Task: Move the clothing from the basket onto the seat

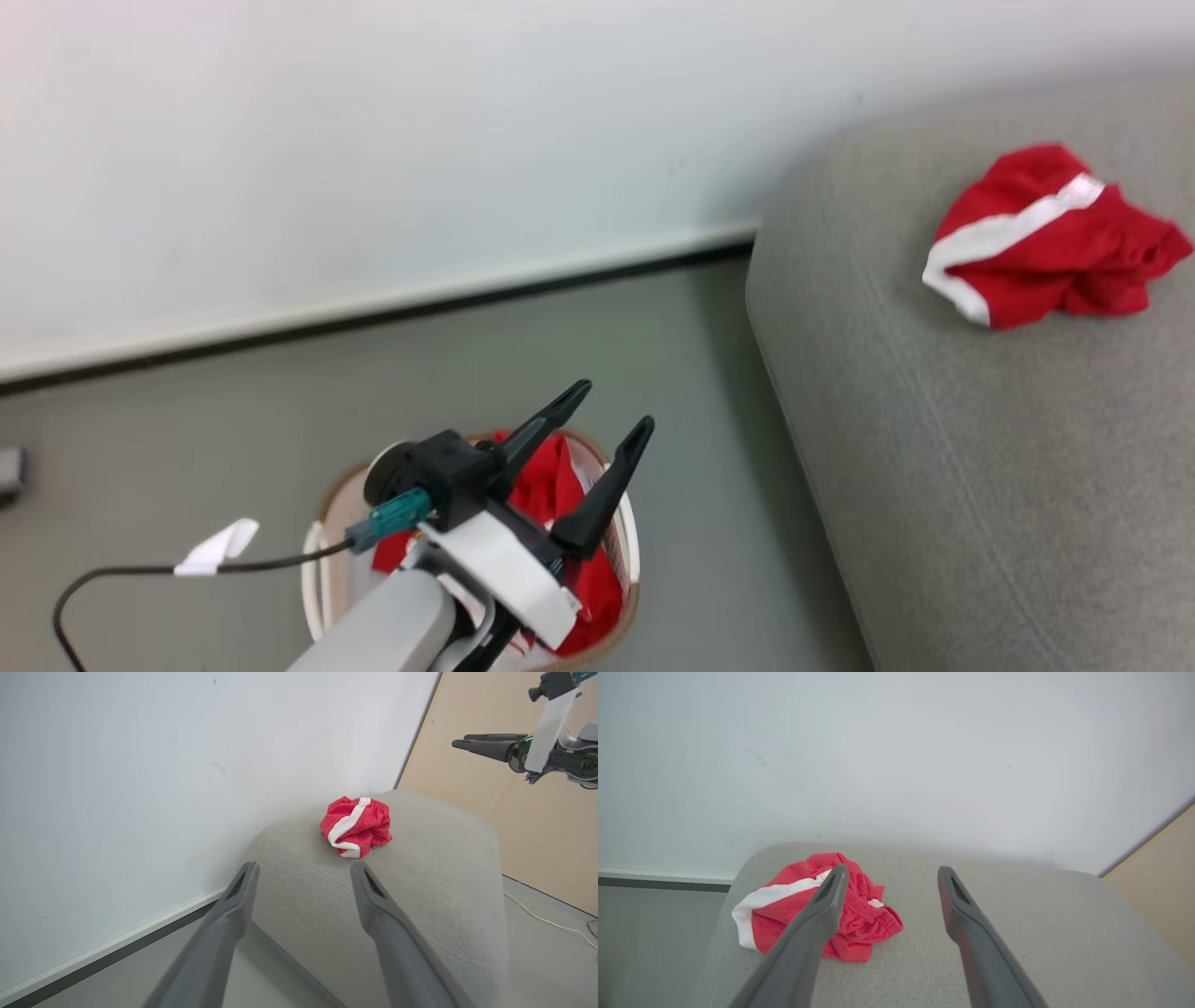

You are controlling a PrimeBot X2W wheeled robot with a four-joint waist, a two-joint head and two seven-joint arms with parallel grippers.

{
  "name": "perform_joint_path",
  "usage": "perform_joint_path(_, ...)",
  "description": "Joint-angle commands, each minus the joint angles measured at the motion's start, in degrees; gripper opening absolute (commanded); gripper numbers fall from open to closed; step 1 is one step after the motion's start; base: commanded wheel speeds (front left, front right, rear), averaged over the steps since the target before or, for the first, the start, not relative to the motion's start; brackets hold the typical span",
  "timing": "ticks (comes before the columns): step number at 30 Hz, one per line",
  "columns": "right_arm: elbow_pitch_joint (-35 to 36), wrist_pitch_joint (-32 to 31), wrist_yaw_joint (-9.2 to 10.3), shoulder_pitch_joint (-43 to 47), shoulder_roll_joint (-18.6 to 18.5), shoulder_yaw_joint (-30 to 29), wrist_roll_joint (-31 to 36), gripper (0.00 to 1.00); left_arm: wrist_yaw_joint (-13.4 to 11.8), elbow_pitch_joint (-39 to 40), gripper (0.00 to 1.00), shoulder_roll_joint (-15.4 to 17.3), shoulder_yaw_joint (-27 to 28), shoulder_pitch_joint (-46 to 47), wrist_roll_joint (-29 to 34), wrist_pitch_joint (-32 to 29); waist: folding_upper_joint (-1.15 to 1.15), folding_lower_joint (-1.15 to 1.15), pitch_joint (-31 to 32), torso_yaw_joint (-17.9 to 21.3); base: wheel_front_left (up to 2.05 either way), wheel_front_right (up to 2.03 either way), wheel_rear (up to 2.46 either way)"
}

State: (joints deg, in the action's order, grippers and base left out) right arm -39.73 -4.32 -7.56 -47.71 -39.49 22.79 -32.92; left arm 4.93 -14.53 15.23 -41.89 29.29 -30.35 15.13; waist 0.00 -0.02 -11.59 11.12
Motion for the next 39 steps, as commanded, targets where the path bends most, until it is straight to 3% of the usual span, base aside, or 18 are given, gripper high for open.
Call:
perform_joint_path(1, 2.96, 1.77, 0.15, 2.11, -0.85, 0.84, -1.37, 1.00, -0.19, 0.08, 1.00, -0.06, 1.26, -2.20, 0.01, 0.00, 0.00, 0.02, 6.05, -1.62, 0.00, 0.00, 0.00)
perform_joint_path(11, 17.16, 7.24, 0.15, 8.61, 1.54, -0.35, -3.92, 1.00, -2.49, 0.45, 1.00, 0.43, 9.36, -7.17, 0.76, 0.01, 0.00, 0.02, 11.58, -4.92, 0.00, 0.00, 0.00)
perform_joint_path(15, 21.42, 9.60, 0.15, 13.61, 5.09, -3.38, -3.29, 1.00, -3.73, 0.70, 1.00, 1.13, 14.27, -8.93, 1.09, 0.01, 0.00, 0.02, 12.27, -6.78, 0.00, 0.00, 0.00)
perform_joint_path(23, 26.65, 15.52, 0.15, 26.38, 16.15, -9.48, 0.83, 1.00, -6.63, 0.83, 1.00, 1.57, 25.64, -14.97, 2.18, 0.01, 0.00, 0.02, 12.76, -9.11, 0.00, 0.00, 0.00)
perform_joint_path(30, 27.68, 19.08, 0.14, 38.06, 24.98, -14.68, 2.87, 1.00, -7.22, 1.66, 1.00, -1.01, 34.09, -21.27, 5.62, 0.01, 0.00, 0.02, 13.12, -10.89, 0.00, 0.00, 0.00)
perform_joint_path(33, 28.28, 19.50, 0.15, 42.01, 27.51, -14.23, 4.39, 1.00, -7.24, 2.66, 1.00, -3.45, 37.68, -23.75, 8.18, 0.01, 0.00, 0.02, 13.07, -11.02, 0.00, 0.00, 0.00)
perform_joint_path(39, 30.38, 19.52, 0.15, 46.53, 31.04, -13.39, 10.56, 1.00, -5.04, 3.16, 1.00, -8.15, 43.35, -27.39, 14.27, 0.02, 0.00, 0.02, 12.66, -10.70, 0.00, 0.00, 0.00)
